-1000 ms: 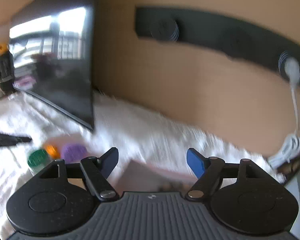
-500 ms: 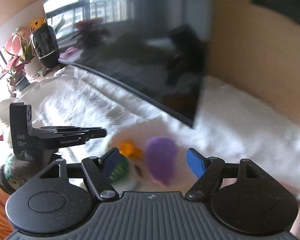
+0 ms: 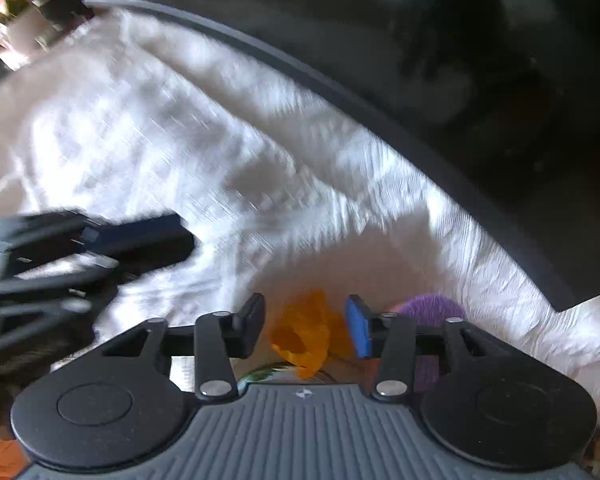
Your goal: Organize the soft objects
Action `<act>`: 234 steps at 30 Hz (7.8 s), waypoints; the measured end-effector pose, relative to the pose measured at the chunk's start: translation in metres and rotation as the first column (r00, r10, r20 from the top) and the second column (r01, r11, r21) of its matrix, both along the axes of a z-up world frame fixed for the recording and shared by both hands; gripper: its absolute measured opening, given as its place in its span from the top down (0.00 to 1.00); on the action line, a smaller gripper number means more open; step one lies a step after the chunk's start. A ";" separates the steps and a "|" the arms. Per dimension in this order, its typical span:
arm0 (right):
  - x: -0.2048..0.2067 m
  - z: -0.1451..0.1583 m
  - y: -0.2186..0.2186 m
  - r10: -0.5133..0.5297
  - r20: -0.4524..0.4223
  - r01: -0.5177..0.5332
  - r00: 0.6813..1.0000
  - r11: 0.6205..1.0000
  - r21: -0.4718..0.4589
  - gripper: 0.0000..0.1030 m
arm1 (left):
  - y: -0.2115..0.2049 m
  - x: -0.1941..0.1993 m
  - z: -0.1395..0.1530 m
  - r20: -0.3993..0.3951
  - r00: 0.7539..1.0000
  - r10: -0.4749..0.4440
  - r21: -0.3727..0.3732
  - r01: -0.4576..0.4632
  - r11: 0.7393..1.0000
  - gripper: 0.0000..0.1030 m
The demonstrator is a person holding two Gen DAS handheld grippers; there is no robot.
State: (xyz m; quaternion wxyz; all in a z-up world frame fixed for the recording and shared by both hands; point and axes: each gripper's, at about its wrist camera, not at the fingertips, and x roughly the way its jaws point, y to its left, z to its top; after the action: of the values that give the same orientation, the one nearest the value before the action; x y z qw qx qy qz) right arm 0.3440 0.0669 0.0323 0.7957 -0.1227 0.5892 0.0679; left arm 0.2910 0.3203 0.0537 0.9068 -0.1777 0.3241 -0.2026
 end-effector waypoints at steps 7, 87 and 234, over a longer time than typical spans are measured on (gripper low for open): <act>-0.023 0.036 0.006 0.065 0.098 -0.071 0.993 0.995 0.063 0.98 | 0.001 -0.002 0.001 0.016 1.000 -0.009 -0.004 0.009 1.000 0.80; -0.133 0.141 -0.192 -0.090 0.490 -0.006 0.867 0.982 0.191 0.37 | -0.220 0.047 0.033 -0.328 0.941 0.083 0.454 0.079 0.888 0.77; -0.191 0.070 -0.322 -0.440 0.400 0.310 0.804 0.884 0.348 0.93 | -0.390 -0.081 0.025 0.020 0.921 -0.390 0.335 0.361 0.870 0.57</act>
State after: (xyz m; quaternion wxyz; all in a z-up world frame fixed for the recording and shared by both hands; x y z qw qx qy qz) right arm 0.1526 -0.2547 0.1023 0.9203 0.0926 0.3774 -0.0455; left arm 0.2102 -0.0699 0.0783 0.8799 0.0494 0.3418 -0.3262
